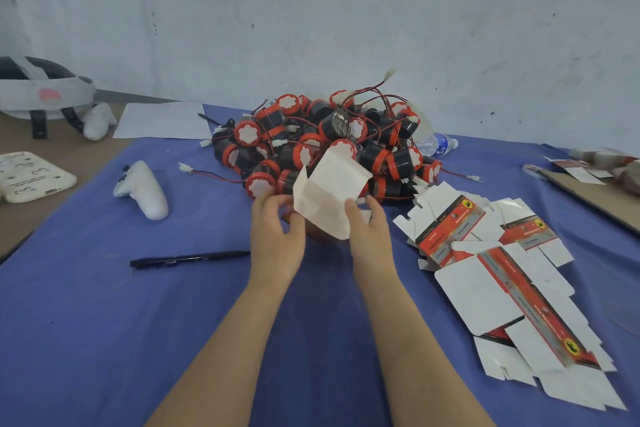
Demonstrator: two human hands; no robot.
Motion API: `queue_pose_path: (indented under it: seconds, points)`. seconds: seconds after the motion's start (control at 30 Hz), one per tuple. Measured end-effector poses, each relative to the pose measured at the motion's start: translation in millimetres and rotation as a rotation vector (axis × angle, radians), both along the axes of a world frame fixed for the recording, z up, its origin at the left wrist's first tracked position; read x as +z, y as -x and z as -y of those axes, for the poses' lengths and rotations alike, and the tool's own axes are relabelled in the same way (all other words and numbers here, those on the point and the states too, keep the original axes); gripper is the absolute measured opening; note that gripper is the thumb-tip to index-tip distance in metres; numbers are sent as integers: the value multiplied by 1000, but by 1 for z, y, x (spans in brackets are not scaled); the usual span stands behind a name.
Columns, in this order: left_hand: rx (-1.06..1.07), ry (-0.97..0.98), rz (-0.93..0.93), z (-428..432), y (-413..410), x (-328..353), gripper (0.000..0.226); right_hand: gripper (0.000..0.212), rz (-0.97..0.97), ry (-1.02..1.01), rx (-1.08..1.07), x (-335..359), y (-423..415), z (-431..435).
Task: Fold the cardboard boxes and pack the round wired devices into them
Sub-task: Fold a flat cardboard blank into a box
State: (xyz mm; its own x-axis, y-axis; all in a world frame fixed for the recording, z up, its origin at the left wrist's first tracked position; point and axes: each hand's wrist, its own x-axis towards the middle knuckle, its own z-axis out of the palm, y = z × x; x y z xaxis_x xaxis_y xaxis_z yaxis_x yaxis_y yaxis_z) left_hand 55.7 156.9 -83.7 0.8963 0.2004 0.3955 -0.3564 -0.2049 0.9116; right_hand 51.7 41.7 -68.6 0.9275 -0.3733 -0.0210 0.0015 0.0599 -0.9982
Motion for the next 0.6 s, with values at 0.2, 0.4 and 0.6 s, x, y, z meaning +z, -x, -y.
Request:
queue_pose_path:
  seconds: [0.2,0.4,0.6]
  points:
    - [147,-109,-170,-5,0,-2,34,39,88,304,-167,-12,-2,2]
    - [-76,99,-232,-10,-5,1,21,32,-115,415,-108,-19,-8,12]
    - [26,229,-60,-10,-6,5,32,27,21,-151,-95,-6,-19,-2]
